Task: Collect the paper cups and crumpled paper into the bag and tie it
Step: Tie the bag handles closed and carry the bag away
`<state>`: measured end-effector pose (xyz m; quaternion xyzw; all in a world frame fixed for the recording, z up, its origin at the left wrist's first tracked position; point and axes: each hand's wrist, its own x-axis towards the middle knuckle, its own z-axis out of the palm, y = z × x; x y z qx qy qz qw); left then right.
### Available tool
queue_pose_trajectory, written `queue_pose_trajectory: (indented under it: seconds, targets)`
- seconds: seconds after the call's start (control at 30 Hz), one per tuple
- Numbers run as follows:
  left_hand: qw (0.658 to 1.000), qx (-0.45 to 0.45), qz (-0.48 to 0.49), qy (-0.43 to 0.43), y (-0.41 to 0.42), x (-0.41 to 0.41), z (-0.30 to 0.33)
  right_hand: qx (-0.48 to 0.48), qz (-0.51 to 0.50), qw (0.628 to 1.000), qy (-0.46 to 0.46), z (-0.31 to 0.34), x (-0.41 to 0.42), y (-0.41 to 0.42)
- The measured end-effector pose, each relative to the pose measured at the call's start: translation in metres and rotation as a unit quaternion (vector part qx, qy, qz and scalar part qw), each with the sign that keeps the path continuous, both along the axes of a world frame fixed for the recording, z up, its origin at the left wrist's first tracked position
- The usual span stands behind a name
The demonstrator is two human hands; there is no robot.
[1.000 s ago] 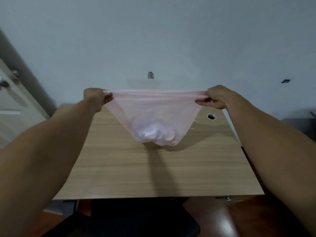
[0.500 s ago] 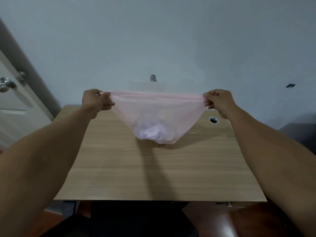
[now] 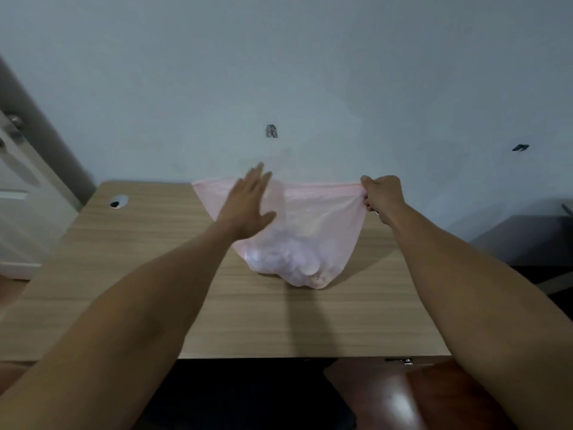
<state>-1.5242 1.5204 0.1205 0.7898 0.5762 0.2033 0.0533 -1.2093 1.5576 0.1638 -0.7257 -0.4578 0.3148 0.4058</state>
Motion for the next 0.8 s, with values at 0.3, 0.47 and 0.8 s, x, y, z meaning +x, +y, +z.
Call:
queue_pose_trajectory:
  seconds: [0.3,0.47,0.8]
  targets:
    - [0.999,-0.026,-0.024,0.023,0.031,0.044,-0.014,-0.025,-0.018,0.994,-0.103,-0.018,0.034,-0.001]
    - [0.998,-0.032,-0.054,-0.003,0.031,0.049,-0.003,0.058,-0.044,0.907,-0.414,-0.026,-0.004,-0.006]
    - [1.0,-0.001,-0.004,0.02,0.019,0.035,0.006,0.155,0.29,0.813,-0.481,-0.047,-0.096,-0.017]
